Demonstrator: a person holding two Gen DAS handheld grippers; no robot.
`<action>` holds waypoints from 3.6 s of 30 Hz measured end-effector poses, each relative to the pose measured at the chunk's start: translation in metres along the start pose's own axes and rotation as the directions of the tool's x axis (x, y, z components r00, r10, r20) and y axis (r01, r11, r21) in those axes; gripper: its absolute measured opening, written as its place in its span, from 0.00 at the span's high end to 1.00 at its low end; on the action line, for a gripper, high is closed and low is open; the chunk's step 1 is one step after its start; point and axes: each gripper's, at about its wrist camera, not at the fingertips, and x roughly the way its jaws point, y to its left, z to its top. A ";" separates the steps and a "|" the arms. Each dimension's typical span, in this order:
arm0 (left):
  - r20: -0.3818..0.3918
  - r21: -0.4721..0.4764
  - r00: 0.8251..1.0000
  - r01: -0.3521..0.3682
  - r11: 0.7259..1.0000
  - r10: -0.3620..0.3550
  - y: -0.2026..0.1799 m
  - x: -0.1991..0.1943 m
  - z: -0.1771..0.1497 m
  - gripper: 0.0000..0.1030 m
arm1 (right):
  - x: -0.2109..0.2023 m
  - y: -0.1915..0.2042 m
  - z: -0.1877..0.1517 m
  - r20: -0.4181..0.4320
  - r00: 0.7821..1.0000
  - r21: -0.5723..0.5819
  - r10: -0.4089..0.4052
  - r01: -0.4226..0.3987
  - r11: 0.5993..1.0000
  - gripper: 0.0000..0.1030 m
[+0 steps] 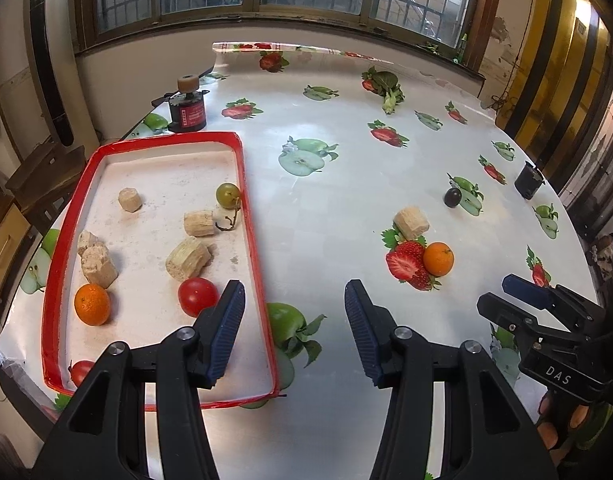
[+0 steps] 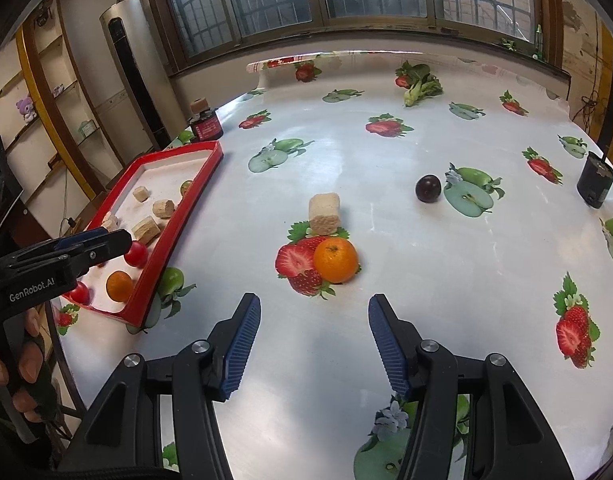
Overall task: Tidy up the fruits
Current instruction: 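Move both open tools from the tray back toward the orange and plum, then grasp the orange with the left tool while the right tool grasps the dark plum, then carry the orange and the dark plum over the red tray with both tools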
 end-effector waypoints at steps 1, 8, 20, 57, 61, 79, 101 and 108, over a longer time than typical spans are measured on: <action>-0.002 0.005 1.000 0.003 1.000 -0.003 -0.003 0.000 -0.001 0.51 | -0.001 -0.002 -0.001 0.001 1.000 0.003 -0.002 0.002 1.000 0.43; -0.031 0.035 0.999 0.037 0.999 -0.036 -0.025 0.008 -0.004 0.51 | -0.006 -0.018 -0.008 0.002 1.000 0.026 -0.012 0.012 1.000 0.43; -0.101 0.065 0.989 0.116 0.991 -0.109 -0.058 0.033 -0.008 0.51 | -0.008 -0.060 -0.015 -0.011 0.999 0.093 -0.049 0.050 0.994 0.43; -0.183 0.083 0.955 0.250 0.965 -0.231 -0.118 0.112 0.019 0.69 | 0.105 -0.110 0.083 -0.023 0.999 0.076 -0.036 0.037 0.996 0.74; -0.175 0.075 0.955 0.257 0.964 -0.241 -0.112 0.102 0.017 0.69 | 0.092 -0.102 0.075 -0.020 0.999 0.051 -0.030 0.031 0.998 0.74; -0.122 0.032 0.970 0.216 0.976 -0.210 -0.068 0.057 0.001 0.69 | 0.026 -0.037 0.014 -0.023 0.997 0.006 0.074 -0.074 0.997 0.74; -0.072 -0.021 0.978 0.194 0.981 -0.195 -0.021 0.021 -0.020 0.69 | 0.008 0.023 -0.006 -0.044 0.992 -0.060 0.120 -0.123 0.991 0.74; -0.060 -0.045 0.979 0.190 0.981 -0.193 -0.006 0.015 -0.024 0.69 | 0.010 0.038 -0.008 -0.053 0.990 -0.083 0.127 -0.131 0.988 0.74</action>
